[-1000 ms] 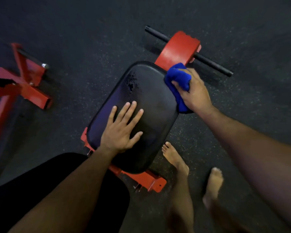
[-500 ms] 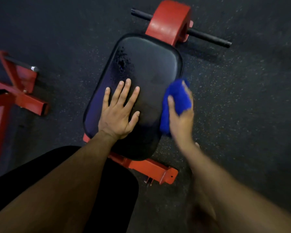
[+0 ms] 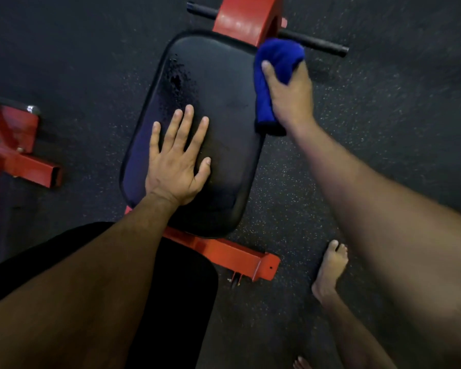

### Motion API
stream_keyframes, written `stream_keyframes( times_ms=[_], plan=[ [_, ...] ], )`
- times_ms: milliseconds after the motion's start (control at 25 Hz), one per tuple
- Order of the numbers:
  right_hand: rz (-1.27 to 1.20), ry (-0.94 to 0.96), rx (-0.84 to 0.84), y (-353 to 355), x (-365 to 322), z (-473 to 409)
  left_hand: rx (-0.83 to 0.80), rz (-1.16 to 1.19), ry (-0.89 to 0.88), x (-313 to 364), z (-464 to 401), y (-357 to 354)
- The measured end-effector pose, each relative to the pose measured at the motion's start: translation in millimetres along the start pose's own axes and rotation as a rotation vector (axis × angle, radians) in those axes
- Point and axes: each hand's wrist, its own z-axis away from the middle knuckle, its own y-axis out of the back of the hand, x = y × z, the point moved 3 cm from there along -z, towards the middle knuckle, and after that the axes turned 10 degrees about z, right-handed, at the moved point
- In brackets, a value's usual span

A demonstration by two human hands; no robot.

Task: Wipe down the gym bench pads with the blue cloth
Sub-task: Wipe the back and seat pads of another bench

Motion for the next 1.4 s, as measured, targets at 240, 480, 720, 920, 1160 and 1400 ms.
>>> stream_keyframes(
  times_ms=[240, 480, 720, 920, 1160, 1400],
  plan=[
    [-0.109, -0.094, 0.059, -12, 32, 103, -0.018, 0.019, 0.024, 1, 0, 2],
    [-0.105, -0.173, 0.037, -47, 54, 281, -0.012, 0.036, 0.026, 0, -1, 1],
    [-0.09, -0.017, -0.021, -21, 44, 184, 0.008, 0.013, 0.015, -1, 0, -3],
    [0.042, -0.091, 0.052, -2, 2, 17, -0.005, 0.007, 0.013, -2, 0, -3],
    [-0.077, -0.138, 0.043, -10, 22, 115, 0.017, 0.002, 0.003, -1, 1, 1],
    [0.092, -0.132, -0.267, 19, 30, 214, 0.021, 0.023, 0.016, 0, 0, 3]
  ],
)
